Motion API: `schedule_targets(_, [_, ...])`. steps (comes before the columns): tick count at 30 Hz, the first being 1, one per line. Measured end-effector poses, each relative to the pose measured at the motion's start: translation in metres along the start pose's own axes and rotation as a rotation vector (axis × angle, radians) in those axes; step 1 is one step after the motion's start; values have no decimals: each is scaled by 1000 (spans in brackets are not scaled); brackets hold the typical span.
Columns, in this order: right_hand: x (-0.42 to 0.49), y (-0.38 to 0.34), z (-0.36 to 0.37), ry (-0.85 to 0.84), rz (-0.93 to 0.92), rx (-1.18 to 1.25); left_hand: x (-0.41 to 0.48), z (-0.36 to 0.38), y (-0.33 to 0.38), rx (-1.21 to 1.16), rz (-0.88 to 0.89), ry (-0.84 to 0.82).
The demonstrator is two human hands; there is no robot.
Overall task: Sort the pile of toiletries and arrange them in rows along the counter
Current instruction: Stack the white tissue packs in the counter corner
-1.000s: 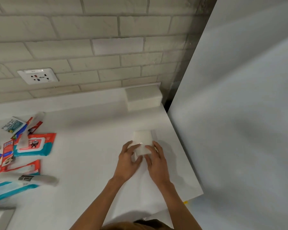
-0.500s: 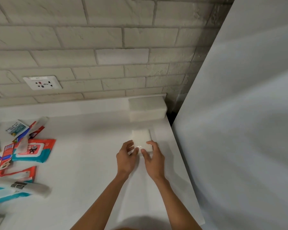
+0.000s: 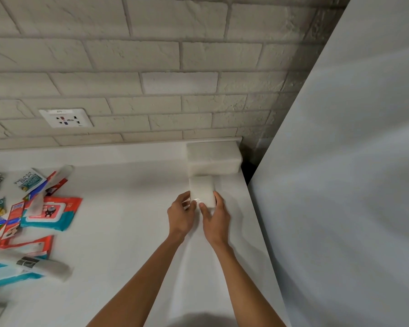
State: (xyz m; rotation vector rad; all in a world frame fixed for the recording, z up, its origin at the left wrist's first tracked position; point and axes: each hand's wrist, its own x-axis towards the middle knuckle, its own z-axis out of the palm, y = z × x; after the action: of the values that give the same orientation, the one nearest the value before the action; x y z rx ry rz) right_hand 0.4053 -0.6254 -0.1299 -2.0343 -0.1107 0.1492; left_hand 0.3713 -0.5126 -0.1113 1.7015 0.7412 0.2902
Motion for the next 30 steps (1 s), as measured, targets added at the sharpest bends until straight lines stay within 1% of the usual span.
schedule_targets(14, [21, -9, 0, -21, 13, -58, 18, 7, 8, 14, -25, -14])
schedule_targets(24, [29, -17, -4, -98, 37, -132, 19, -3, 19, 131, -5, -105])
schedule_targets(30, [14, -29, -9, -51, 11, -155, 2, -36, 15, 276, 95, -100])
